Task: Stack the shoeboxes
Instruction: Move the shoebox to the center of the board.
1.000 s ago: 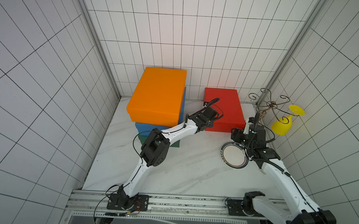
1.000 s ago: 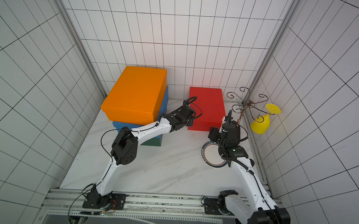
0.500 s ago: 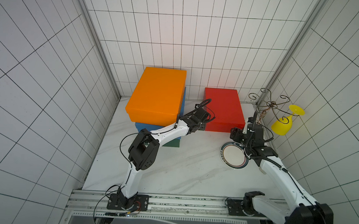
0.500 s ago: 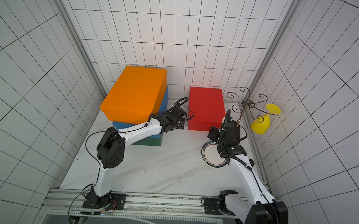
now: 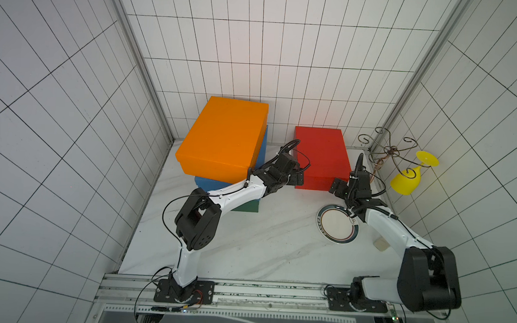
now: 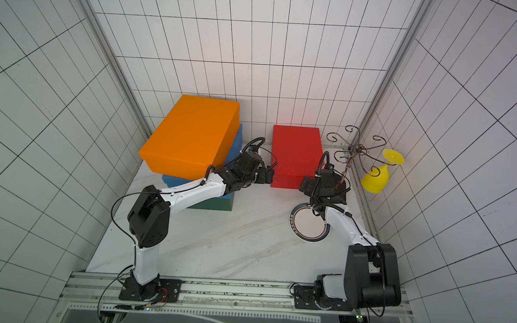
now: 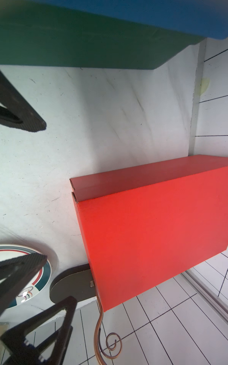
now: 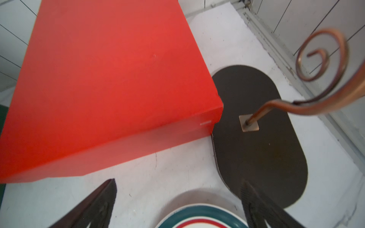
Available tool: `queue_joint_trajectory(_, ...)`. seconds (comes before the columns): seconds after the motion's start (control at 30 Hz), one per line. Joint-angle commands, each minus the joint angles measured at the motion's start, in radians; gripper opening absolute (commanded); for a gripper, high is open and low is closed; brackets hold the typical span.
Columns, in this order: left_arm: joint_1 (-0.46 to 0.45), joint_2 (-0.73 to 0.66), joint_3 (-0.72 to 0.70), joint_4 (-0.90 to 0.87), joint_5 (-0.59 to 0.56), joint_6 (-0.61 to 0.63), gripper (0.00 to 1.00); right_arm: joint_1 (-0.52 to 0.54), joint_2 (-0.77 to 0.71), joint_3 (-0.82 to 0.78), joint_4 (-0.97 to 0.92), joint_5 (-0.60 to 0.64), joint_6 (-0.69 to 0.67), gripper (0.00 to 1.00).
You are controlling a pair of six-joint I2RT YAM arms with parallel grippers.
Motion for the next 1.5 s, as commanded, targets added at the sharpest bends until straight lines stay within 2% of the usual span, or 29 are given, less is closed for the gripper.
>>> queue_joint_trajectory(0.0, 0.005, 0.043, 0.025, 0.032, 0.033, -0.015, 0.97, -0.008, 0.026, 0.121, 0.092, -0.045, -0.043, 0.99)
queue_joint_trajectory(0.1, 0.011, 0.066, 0.045, 0.034, 0.051, -0.020, 0.98, -0.009, 0.039, 0.129, 0.125, -0.062, -0.056, 0.99)
queue_joint_trajectory(0.5, 0.028, 0.126, 0.108, 0.059, 0.093, -0.026, 0.98, -0.069, 0.141, 0.201, 0.155, 0.006, -0.065, 0.99)
queue_joint_trajectory(0.8, 0.045, 0.188, 0.154, 0.081, 0.144, -0.047, 0.98, -0.102, 0.213, 0.202, 0.212, -0.071, -0.048, 0.98)
queue_joint_trajectory(1.0, 0.056, 0.220, 0.179, 0.096, 0.170, -0.056, 0.98, -0.102, 0.237, 0.150, 0.299, -0.223, -0.010, 0.94)
queue_joint_trajectory(1.17, 0.074, 0.213, 0.171, 0.105, 0.175, -0.070, 0.98, -0.073, 0.245, 0.106, 0.331, -0.304, 0.045, 0.89)
queue_joint_trajectory(1.37, 0.102, 0.203, 0.174, 0.109, 0.169, -0.071, 0.98, 0.006, 0.230, 0.071, 0.318, -0.289, 0.052, 0.88)
queue_joint_trajectory(1.47, 0.113, 0.203, 0.174, 0.106, 0.166, -0.073, 0.98, 0.011, 0.237, 0.094, 0.274, -0.257, 0.056, 0.91)
